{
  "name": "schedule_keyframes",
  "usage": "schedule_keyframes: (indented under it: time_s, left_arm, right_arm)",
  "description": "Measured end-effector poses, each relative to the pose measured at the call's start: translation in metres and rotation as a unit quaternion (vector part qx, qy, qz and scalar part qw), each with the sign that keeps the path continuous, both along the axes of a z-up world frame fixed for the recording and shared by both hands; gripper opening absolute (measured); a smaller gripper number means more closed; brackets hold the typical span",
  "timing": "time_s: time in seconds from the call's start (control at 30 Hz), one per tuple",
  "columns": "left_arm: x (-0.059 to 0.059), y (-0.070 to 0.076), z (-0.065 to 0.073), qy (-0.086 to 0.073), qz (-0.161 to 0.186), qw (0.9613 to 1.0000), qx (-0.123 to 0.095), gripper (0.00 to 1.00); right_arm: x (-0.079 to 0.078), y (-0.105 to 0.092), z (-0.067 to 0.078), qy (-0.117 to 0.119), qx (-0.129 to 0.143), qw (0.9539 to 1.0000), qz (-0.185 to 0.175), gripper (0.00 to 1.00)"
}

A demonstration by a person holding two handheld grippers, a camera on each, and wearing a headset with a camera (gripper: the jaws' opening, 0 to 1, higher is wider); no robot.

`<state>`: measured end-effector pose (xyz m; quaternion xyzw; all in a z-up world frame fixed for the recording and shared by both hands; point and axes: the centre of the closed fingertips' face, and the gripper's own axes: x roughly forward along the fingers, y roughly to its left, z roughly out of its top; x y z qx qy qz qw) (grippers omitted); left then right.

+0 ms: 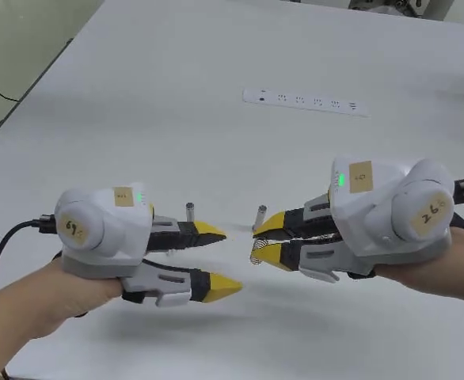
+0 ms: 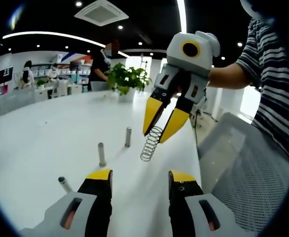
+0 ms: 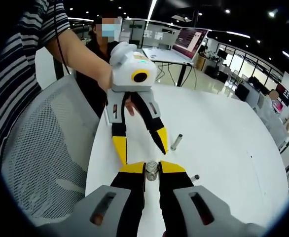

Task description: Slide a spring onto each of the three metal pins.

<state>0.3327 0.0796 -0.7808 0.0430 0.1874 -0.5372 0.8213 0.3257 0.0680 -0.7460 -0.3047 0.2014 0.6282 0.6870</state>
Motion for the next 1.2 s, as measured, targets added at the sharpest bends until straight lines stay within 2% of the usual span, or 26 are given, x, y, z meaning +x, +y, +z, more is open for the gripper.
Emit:
schedule_keyframes:
  time_s: [0.23,0.37,0.7,0.8,1.07,1.2]
  left_arm:
    - [0.000,0.012,-0.002,0.005,0.016,0.9999,0.003,0.46]
    - [0.005,0.021,0.000,0.001,0.035,0.9994,-0.001,0.49]
    - [0.007,0.036,0.001,0.002,0.062,0.9981,-0.004,0.61]
    - [0.008,0.041,0.003,-0.002,0.072,0.9974,-0.005,0.63]
    - [0.012,0.053,0.009,-0.009,0.093,0.9954,-0.017,0.77]
    - [0.012,0.058,0.008,-0.004,0.099,0.9949,-0.023,0.84]
  right_arm:
    - [0.003,-0.002,-0.002,-0.004,-0.004,1.0000,-0.006,0.07]
    - [0.005,-0.003,-0.001,-0.006,-0.002,1.0000,-0.007,0.07]
    - [0.008,-0.004,0.001,-0.008,0.001,0.9999,-0.012,0.07]
    - [0.010,-0.005,0.001,-0.010,0.000,0.9998,-0.015,0.07]
    - [0.015,-0.005,0.002,-0.010,0.000,0.9997,-0.020,0.07]
    - [0.016,-0.005,0.001,-0.011,-0.002,0.9997,-0.020,0.07]
